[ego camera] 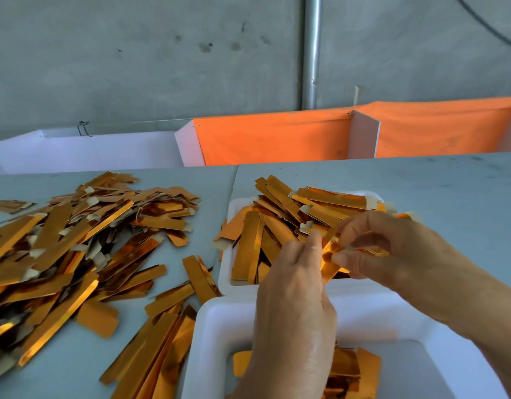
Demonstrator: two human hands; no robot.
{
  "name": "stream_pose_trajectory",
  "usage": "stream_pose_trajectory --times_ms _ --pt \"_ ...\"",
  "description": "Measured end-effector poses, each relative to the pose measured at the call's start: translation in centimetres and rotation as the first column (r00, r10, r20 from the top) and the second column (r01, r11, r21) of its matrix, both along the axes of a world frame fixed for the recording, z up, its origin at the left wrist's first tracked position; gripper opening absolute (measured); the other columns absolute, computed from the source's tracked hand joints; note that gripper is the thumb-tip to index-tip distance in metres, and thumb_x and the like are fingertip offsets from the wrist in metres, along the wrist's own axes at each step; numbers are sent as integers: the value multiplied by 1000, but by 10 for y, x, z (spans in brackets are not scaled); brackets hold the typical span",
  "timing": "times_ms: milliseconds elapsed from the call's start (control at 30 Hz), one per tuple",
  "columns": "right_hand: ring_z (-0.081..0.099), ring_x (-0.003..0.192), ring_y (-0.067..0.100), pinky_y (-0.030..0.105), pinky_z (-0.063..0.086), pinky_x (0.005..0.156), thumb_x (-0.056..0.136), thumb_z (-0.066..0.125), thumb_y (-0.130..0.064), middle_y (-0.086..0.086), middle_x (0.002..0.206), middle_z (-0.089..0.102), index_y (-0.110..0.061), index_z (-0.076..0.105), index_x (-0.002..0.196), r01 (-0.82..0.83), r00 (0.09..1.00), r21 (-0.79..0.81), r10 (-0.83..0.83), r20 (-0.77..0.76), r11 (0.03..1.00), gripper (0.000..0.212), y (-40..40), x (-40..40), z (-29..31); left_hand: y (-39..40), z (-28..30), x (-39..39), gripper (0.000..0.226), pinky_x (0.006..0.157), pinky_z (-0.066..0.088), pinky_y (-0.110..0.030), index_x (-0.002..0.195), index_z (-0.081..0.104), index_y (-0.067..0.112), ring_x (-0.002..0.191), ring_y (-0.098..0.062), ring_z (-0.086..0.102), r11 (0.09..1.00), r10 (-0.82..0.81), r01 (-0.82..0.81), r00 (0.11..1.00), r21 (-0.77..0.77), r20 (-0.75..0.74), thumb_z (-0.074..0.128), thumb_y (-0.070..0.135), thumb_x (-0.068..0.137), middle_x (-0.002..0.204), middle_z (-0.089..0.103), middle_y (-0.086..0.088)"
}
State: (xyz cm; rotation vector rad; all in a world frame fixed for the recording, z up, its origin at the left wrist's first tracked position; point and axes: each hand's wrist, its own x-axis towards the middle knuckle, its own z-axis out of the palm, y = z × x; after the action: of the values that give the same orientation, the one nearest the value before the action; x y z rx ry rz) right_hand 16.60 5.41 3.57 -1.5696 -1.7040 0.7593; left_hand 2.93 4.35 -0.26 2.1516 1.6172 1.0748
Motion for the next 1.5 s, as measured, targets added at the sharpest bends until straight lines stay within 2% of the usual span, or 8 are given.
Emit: stream_pose_trajectory --times_ms 300,467,633,867,967,1100,1233,1500 --pt "67 82 4 24 55 72 74 76 -26 -10 87 71 -32 65 83 -24 999 20 25 -43 999 15 -1 -1 -2 0 1 -2 64 94 43 -14 149 15 37 114 1 43 1000 -1 1 1000 6 8 44 10 97 130 40 18" --pt "70 77 13 44 55 84 75 75 -24 -7 84 73 -29 69 78 12 995 0 -12 -98 1000 9 1 6 -1 -1 2 -3 63 93 43 -14 148 18 37 115 0 43 1000 -9 9 999 14 47 43 9 97 130 42 17" --pt "67 88 11 44 53 87 75 74 -28 -11 90 71 -29 68 76 28 999 42 -26 -39 999 7 0 6 -1 -2 2 -2 61 92 45 -12 147 22 37 115 1 44 999 -17 15 998 36 61 43 9 97 129 43 18" --pt "55 84 -8 7 42 61 76 75 -28 -19 103 61 -29 60 81 -28 936 248 -62 347 968 16 -2 -3 -3 -1 -2 -2 63 91 42 -10 148 18 37 113 1 42 999 2 -2 1000 32 16 43 9 97 129 40 19" --pt "54 80 -5 7 39 61 76 75 -29 -14 105 62 -24 61 80 -40 915 305 -88 394 952 14 -1 -6 -6 -1 -2 -1 63 93 43 -11 148 17 37 115 1 42 1000 17 -17 1000 12 10 44 10 97 130 39 18" --pt "65 88 3 24 52 80 73 78 -26 -13 95 69 -27 63 76 36 999 98 -37 8 995 15 2 -2 -7 -1 -1 -1 62 87 38 -6 148 20 36 113 0 42 1000 12 -12 1000 13 16 44 10 97 129 41 19" --pt "71 76 17 41 57 82 73 78 -13 1 86 73 -18 66 77 9 985 -59 -19 -170 998 13 4 1 -6 -1 -1 -1 58 86 37 -7 147 23 38 110 2 41 1000 -7 7 1000 19 21 41 12 98 126 42 20" --pt "64 90 8 31 54 82 76 77 -24 -10 98 67 -28 57 78 69 984 85 -82 158 994 21 -1 -9 -3 -6 2 3 38 78 44 -4 114 39 46 96 9 52 998 -59 58 980 14 191 46 13 96 102 56 26"
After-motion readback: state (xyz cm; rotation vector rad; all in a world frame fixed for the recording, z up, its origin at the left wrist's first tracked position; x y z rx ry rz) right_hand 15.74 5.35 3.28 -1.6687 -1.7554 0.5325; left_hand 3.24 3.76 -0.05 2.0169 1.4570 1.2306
